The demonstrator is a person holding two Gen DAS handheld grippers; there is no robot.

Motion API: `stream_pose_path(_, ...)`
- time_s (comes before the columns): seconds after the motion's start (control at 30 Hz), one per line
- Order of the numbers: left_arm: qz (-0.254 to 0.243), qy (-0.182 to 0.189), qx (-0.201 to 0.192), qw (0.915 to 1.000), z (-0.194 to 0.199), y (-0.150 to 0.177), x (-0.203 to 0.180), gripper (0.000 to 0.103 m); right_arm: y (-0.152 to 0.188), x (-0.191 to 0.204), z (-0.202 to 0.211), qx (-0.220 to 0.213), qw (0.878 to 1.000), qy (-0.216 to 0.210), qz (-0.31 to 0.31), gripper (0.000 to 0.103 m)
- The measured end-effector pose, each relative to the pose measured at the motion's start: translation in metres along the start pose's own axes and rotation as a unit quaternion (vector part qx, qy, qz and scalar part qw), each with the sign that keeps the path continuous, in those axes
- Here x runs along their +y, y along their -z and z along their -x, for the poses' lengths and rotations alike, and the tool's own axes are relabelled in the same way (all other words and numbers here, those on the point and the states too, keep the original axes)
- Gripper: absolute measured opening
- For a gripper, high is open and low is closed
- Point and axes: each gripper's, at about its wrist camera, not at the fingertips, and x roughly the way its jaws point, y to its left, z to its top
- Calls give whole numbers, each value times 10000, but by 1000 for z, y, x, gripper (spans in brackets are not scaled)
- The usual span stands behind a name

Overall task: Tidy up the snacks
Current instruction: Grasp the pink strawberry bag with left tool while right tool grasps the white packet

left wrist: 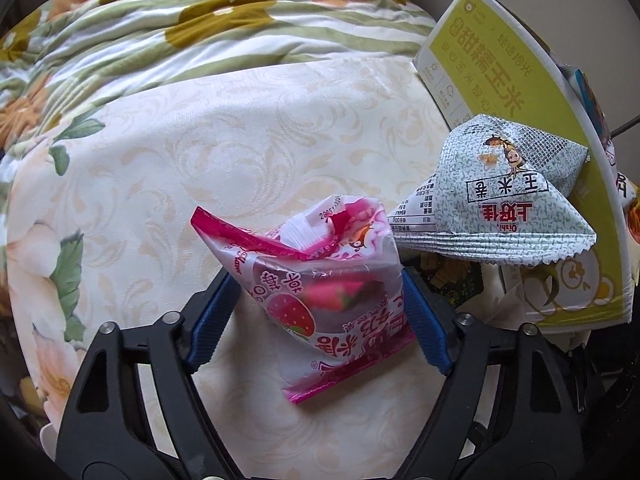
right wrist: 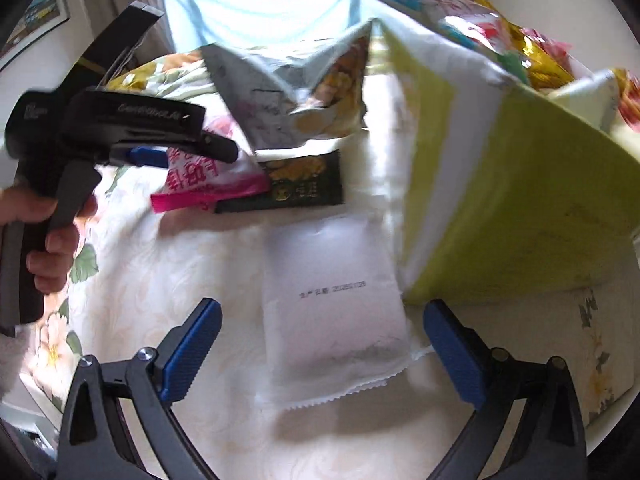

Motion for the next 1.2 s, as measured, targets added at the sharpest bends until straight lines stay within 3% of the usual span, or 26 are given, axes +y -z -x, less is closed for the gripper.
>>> stream_pose_path(0.1,-8,10,21,10000,3,1,6,64,-2,14,-2,65,9997,3,253,91)
stream_pose_path(0.27,-43,24,52,10000,8,8,14,59,-8,16,-10,117,9999,-38,101,86)
stream_pose_path(0.53,6,55,27,10000,18,14,25,50,-21,10,-17,189,9996,199,7,61)
stream_pose_path(0.77,152,3,7,9999,29,18,38,46,-27,8,-12,173,9996,193,-79,59)
stream_pose_path(0.87,191,-18,-28,9998,40,21,43,46,-50,17,-10,123,9998,125,-51,59)
stream_pose_path(1.2,327,38,-487,9983,120,19,49,46,-85,45,48,-244,9994,-228,0,58)
